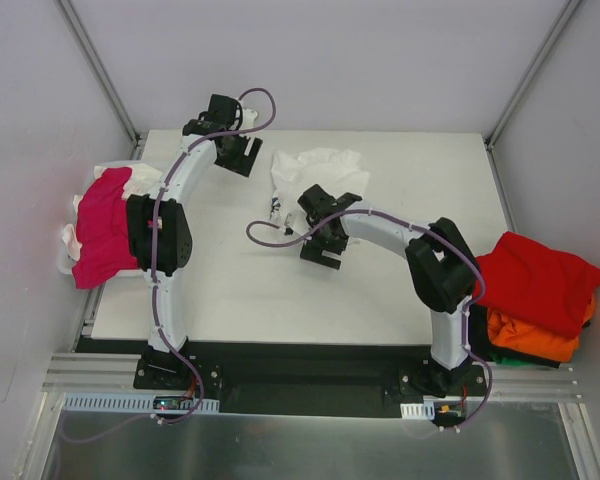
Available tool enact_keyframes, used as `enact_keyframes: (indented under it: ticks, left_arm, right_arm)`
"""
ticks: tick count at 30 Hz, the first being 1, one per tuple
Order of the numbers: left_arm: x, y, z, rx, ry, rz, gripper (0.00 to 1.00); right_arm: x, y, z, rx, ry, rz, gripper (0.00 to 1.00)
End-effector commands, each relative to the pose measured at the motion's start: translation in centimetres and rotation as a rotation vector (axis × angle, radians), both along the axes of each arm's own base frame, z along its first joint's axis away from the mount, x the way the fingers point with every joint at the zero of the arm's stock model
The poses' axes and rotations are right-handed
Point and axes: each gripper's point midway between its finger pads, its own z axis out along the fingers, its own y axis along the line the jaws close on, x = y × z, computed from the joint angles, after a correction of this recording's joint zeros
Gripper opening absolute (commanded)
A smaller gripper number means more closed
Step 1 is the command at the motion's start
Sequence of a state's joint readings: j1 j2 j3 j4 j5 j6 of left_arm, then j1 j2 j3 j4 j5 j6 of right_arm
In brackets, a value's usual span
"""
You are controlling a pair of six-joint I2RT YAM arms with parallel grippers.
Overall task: Fold and stack the t-shirts
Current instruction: Grab one side of the 2/3 rectangular tshirt with right arm
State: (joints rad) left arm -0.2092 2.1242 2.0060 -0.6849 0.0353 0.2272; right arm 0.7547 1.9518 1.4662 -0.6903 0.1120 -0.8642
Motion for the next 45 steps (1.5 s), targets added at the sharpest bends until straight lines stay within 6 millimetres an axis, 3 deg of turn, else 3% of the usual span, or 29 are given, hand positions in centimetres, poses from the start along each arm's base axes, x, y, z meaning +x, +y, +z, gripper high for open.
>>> enact_keyframes:
  ticks: [1, 6, 15, 20, 27, 29, 30, 35, 37, 42, 45]
  left_arm:
    - [0.0, 0.6, 0.4, 0.014, -0.012, 0.008, 0.78]
    - [-0.2, 0.4, -0.2, 0.003, 0.006, 0.004, 0.77]
    - [-0.5, 0.5, -0.6, 0.007, 0.016, 0.004, 0.77]
    - [-0.7, 0.5, -1.1, 0.008, 0.027, 0.006, 0.77]
    - [-0.9, 0.8, -1.5, 0.021, 0.034, 0.011, 0.75]
    - [-1.0, 0.8, -1.7, 0.022, 0.04, 0.009, 0.75]
    - [-1.0, 0.8, -1.8, 0.024, 0.042, 0.01, 0.75]
    - [-1.2, 0.8, -2.2, 0.023, 0.051, 0.011, 0.75]
    - [-1.3, 0.8, -2.4, 0.022, 0.056, 0.012, 0.75]
    - [-1.5, 1.1, -2.5, 0.036, 0.056, 0.01, 0.75]
    - [-1.4, 1.2, -2.7, 0.039, 0.058, 0.008, 0.75]
  right_arm:
    - [2.4, 0.9, -0.4, -0.078, -0.137, 0.071, 0.97]
    - [4.0, 1.0, -1.0, -0.142, -0.227, 0.09, 0.97]
    - [5.5, 1.8, 0.1, -0.156, -0.288, 0.117, 0.97]
    - [5.8, 2.0, -1.6, -0.178, -0.27, 0.144, 0.95]
    - [6.2, 2.2, -3.4, -0.207, -0.262, 0.166, 0.58]
    - [6.3, 2.3, -3.5, -0.207, -0.261, 0.163, 0.5]
    - [6.2, 2.3, -3.6, -0.206, -0.258, 0.166, 0.38]
    - [6.0, 2.1, -4.1, -0.209, -0.245, 0.163, 0.16]
    - [5.9, 2.1, -3.9, -0.206, -0.244, 0.156, 0.01]
    - [4.2, 1.7, -3.0, -0.19, -0.208, 0.148, 0.01]
    - [1.0, 1.5, -2.2, -0.19, -0.148, 0.179, 0.01]
